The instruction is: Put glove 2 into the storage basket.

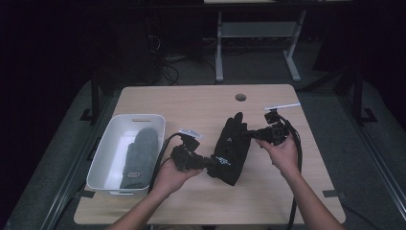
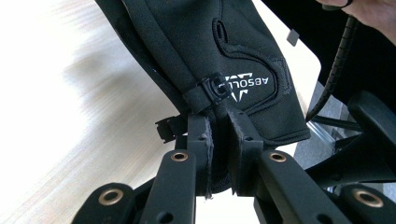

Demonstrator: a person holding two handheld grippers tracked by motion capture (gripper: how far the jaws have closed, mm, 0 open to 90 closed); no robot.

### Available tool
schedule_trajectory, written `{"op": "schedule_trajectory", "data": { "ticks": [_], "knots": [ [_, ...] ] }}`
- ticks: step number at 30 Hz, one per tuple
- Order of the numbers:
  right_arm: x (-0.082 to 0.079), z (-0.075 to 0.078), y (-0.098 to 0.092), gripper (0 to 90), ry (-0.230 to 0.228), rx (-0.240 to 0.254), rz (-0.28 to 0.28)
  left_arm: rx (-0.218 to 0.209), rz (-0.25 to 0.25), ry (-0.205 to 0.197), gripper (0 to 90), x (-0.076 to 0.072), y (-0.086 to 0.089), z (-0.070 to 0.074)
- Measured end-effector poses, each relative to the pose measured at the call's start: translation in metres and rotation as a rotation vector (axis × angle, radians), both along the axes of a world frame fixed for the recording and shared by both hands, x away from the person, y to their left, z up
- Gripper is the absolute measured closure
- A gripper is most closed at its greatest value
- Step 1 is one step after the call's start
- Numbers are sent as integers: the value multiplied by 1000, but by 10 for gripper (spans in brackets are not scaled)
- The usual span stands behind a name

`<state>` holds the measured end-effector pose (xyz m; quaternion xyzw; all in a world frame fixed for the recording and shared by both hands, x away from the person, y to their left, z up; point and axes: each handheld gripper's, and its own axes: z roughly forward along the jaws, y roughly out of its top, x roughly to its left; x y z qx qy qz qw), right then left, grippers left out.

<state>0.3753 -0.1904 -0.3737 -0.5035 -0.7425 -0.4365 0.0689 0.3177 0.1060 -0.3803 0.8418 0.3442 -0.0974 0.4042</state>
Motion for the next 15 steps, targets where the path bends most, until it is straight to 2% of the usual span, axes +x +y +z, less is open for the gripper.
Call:
{"op": "schedule_trajectory", "data": {
  "ticks": [15],
  "knots": [
    [6, 15, 20, 754, -7, 5, 25, -17, 31, -20, 811, -2, 19, 12]
  ]
}}
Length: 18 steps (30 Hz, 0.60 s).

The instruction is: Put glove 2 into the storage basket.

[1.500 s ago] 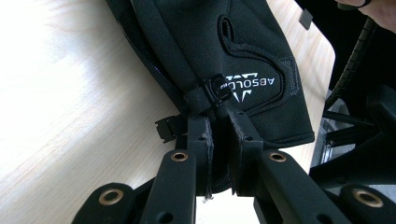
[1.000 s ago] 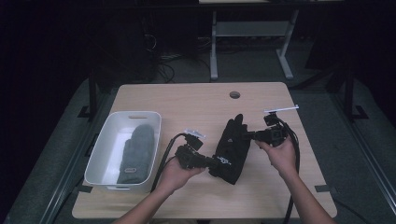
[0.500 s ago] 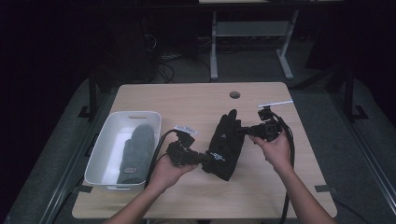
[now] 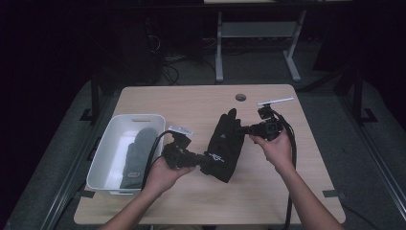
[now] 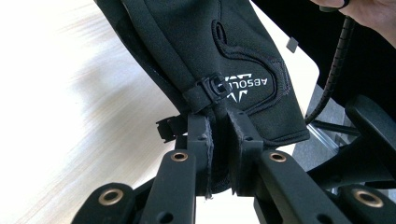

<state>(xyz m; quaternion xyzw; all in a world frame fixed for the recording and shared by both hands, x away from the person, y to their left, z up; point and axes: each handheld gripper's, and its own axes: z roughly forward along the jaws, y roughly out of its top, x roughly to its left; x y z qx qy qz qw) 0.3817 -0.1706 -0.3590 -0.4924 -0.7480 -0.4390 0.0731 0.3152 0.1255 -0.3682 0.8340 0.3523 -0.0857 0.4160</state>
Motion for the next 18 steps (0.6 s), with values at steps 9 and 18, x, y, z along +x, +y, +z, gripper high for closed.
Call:
{"op": "schedule_trajectory", "data": {
  "ticks": [9, 18],
  "knots": [
    [4, 6, 14, 754, -3, 0, 19, -2, 12, -17, 811, -1, 15, 7],
    [10, 10, 29, 754, -2, 2, 35, -5, 27, -21, 811, -1, 28, 11]
  ]
}}
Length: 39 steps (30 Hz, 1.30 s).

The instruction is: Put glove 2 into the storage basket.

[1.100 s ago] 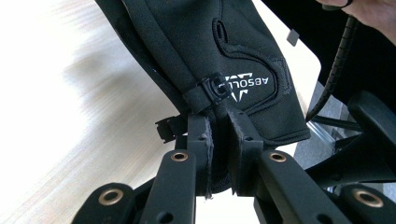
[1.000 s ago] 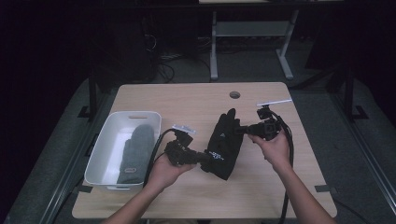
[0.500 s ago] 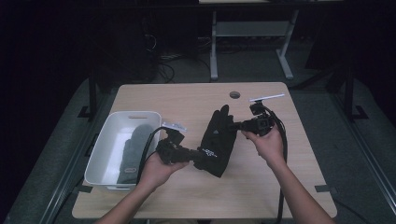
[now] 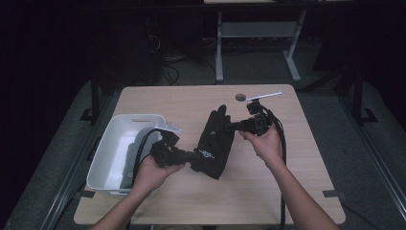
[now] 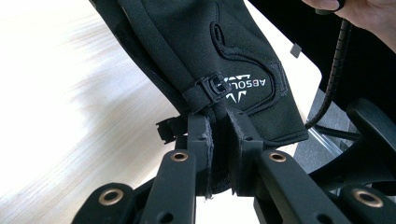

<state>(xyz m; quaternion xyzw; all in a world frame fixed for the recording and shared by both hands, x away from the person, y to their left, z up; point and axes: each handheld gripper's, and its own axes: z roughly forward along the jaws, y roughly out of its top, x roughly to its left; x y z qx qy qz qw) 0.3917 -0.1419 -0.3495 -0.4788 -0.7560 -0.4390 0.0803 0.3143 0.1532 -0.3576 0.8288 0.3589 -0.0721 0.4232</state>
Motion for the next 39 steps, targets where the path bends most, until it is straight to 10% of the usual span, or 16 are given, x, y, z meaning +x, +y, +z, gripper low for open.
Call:
{"op": "schedule_trajectory", "data": {
  "ticks": [39],
  "knots": [
    [21, 24, 66, 754, -19, 55, 87, 4, 84, -37, 812, -7, 61, 24]
  ]
}}
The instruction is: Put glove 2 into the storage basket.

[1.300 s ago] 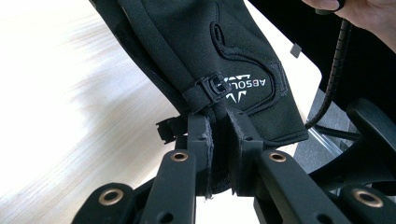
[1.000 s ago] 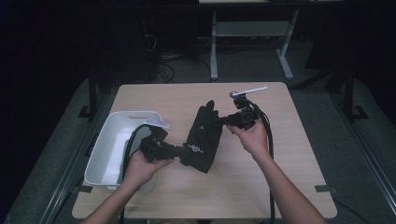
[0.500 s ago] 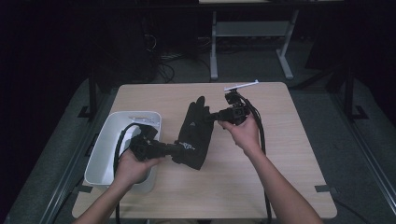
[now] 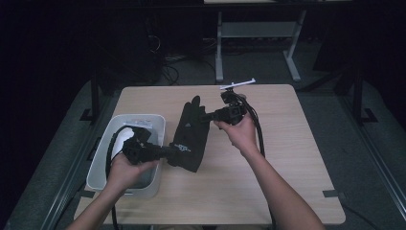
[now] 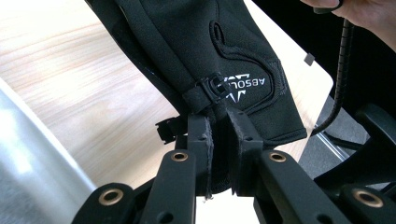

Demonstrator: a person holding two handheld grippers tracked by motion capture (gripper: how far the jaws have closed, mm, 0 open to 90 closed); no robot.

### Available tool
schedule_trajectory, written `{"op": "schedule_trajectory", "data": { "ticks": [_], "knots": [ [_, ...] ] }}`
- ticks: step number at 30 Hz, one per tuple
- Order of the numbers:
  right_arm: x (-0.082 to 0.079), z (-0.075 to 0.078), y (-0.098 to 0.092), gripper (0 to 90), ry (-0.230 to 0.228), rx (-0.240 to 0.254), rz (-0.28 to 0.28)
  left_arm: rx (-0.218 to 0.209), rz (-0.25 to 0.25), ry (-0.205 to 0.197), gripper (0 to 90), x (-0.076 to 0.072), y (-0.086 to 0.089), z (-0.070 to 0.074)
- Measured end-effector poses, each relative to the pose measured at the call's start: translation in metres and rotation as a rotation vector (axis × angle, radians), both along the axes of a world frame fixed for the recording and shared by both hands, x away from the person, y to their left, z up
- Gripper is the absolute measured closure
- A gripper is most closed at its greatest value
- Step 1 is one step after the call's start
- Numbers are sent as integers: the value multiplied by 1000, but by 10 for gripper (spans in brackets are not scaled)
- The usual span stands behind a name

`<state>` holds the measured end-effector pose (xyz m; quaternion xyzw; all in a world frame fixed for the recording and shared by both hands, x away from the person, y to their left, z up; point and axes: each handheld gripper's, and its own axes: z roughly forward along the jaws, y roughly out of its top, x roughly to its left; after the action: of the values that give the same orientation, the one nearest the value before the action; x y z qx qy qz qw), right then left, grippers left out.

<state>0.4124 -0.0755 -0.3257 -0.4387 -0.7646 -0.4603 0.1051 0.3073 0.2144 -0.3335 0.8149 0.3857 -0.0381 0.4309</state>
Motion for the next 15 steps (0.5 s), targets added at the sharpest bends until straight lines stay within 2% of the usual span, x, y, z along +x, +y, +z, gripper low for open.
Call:
{"op": "schedule_trajectory", "data": {
  "ticks": [15],
  "knots": [
    [8, 2, 29, 753, 6, 42, 33, 2, 45, -7, 811, -4, 28, 3]
  ]
}}
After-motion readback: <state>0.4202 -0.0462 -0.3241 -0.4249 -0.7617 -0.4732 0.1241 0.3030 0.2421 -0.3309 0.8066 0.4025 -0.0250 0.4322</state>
